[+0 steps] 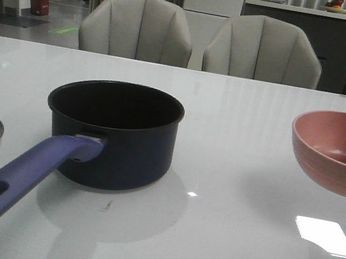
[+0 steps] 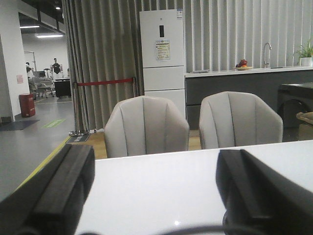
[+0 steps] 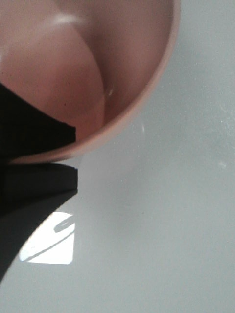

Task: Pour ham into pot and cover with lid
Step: 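Turn the bowl upright and carry it back beside the saucepan, then lower the pink bowl onto the table and open the right gripper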

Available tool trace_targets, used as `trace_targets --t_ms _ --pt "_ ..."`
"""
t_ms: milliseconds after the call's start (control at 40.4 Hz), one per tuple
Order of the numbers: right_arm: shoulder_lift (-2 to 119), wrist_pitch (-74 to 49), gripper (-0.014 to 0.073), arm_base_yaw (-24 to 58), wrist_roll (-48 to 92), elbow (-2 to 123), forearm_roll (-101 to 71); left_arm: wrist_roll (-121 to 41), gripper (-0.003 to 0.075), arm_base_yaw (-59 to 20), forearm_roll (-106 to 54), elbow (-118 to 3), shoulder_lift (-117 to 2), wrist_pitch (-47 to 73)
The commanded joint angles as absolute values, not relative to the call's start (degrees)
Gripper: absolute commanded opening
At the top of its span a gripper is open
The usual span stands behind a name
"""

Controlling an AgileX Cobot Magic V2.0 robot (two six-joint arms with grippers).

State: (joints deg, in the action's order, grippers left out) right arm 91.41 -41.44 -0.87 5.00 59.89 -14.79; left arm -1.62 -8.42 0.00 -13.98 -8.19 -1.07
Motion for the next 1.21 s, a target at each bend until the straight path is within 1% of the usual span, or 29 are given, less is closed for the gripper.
trace_targets --t_ms 0,124,297,371,445,495,519,569,618,693,915,1187 --pt "94.5 -45.9 0.0139 -1.3 4.6 67.0 -14.6 -1.3 0.0549 -8.7 0.0 -15.6 -8.8 -5.3" --pt "100.1 -49.8 0.0139 -1.2 4.6 72.8 -14.6 -1.3 0.055 -8.7 0.0 -15.6 -8.8 -5.3" --pt "104.1 -51.9 0.0139 -1.1 5.8 76.3 -14.6 -1.3 0.055 -8.7 0.0 -15.6 -8.8 -5.3" --pt "104.9 -52.0 0.0154 -0.7 6.2 76.6 -14.5 -1.3 0.055 -8.7 -0.4 -15.6 -8.8 -5.3" --pt "105.2 -51.6 0.0212 -0.3 6.9 76.6 -14.5 -1.3 0.0549 -8.7 0.0 -15.6 -8.8 -5.3" --pt "105.4 -51.3 0.0288 0.1 7.5 76.6 -14.2 -1.3 0.0549 -8.7 0.0 -15.6 -8.8 -5.3" --pt "105.5 -51.1 0.031 0.4 7.8 76.6 -13.9 -1.3 0.055 -8.7 0.0 -15.6 -8.8 -5.3" --pt "105.6 -50.8 0.04 0.9 8.6 76.6 -13.2 -1.3 0.055 -8.7 0.0 -15.6 -8.8 -5.3" --pt "105.6 -50.1 0.0469 1.3 8.7 76.6 -12.0 -1.3 0.0549 -8.7 0.0 -15.6 -8.8 -5.3" --pt "105.5 -49.4 0.0528 1.8 9.4 76.7 -9.4 -1.3 0.0549 -8.7 0.0 -15.6 -8.8 -5.3" --pt "101.2 -48.4 0.0535 2.0 13.1 76.8 -6.9 -1.3 0.0549 -8.7 0.0 -15.6 -8.8 -5.3" --pt "89.7 -45.5 0.0535 2.3 14.6 76.6 -12.0 -1.3 0.0549 -8.7 0.0 -15.6 -8.8 -5.3"
